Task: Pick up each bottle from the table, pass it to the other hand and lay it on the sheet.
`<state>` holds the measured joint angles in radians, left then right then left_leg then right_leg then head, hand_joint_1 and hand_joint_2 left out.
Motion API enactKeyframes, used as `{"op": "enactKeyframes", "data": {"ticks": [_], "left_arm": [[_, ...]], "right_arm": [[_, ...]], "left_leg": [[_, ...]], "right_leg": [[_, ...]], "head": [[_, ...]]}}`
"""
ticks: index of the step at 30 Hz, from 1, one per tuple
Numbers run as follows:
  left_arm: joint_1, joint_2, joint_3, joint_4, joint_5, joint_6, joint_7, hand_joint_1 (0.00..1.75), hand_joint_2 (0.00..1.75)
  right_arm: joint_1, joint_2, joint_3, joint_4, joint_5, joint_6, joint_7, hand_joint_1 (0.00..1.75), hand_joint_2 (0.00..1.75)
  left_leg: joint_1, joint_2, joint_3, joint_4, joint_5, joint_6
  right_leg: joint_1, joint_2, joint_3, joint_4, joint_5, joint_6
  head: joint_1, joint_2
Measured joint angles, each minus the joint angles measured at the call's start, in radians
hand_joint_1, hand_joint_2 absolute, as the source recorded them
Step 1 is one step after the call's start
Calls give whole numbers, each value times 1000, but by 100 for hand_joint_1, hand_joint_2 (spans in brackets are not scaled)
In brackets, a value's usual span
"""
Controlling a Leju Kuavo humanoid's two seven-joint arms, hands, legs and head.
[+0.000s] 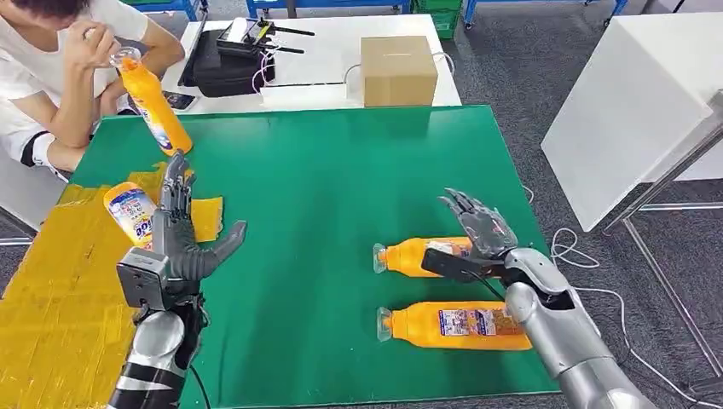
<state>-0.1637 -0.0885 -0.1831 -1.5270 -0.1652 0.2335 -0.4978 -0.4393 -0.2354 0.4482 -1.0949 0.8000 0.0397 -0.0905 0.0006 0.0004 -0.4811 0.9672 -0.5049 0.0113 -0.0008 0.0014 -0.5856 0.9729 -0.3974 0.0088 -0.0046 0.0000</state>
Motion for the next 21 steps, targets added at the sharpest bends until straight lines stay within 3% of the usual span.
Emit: {"op": "enactKeyframes", "data": {"ticks": [21], "left_arm": [[-25, -6, 0, 77, 32, -2, 4, 0, 175]], "right_arm": [[-94, -49, 122, 158, -33, 101, 21, 0, 175]], "left_leg": [[0, 0, 0, 0, 0, 0]], "right_leg": [[0, 0, 0, 0, 0, 0]], "head": [[0, 0]]}}
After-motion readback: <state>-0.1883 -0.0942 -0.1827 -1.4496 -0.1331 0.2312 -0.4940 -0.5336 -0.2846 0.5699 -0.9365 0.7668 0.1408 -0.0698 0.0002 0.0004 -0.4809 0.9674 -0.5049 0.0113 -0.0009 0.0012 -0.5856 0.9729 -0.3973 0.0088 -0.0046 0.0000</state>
